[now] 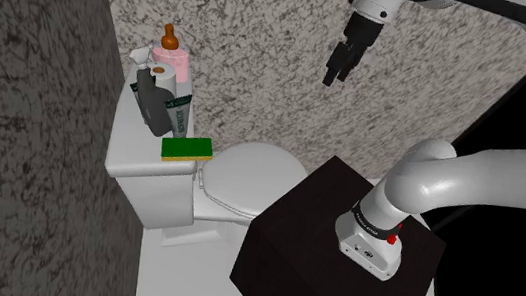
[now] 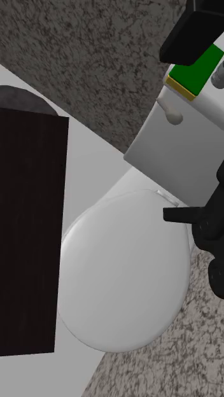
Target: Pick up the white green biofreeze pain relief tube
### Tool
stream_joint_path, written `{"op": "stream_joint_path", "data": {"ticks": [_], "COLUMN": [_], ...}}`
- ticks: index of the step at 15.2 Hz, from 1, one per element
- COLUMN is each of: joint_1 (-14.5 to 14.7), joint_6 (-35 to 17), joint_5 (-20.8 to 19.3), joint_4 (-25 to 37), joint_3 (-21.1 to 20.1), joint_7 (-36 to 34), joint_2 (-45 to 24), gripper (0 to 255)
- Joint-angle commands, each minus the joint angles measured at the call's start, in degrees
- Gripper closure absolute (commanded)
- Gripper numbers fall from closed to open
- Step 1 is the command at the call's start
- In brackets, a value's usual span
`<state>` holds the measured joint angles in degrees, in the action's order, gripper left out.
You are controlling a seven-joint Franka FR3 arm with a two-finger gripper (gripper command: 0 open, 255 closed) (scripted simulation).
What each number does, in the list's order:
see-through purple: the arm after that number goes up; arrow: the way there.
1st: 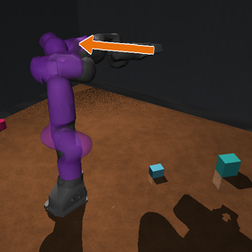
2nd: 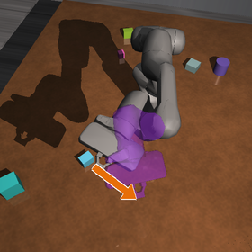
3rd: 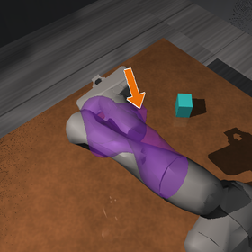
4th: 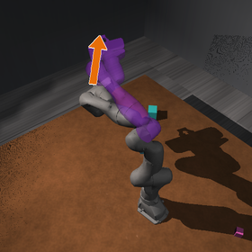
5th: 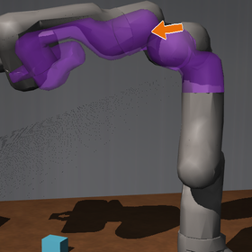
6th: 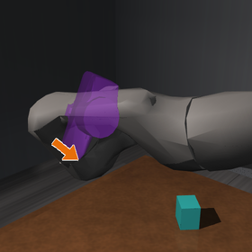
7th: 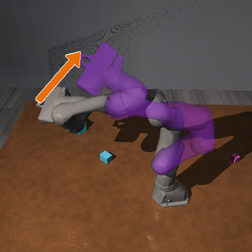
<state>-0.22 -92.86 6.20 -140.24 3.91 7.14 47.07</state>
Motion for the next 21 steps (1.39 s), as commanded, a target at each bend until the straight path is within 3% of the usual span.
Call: {"op": "stream_joint_path", "data": {"ticks": [1, 10, 21], "joint_1": [0.00, 6.81, 12.93], "joint_6": [0.00, -7.57, -10.01], "joint_5": [0.00, -0.72, -3.88], "joint_4": [0.00, 11.91, 30.49], "joint_3": [0.00, -2.58, -7.93], "joint_7": [0.00, 9.96, 19.45], "joint_2": [0.00, -21.31, -44.23], "gripper": [0, 0, 0]}}
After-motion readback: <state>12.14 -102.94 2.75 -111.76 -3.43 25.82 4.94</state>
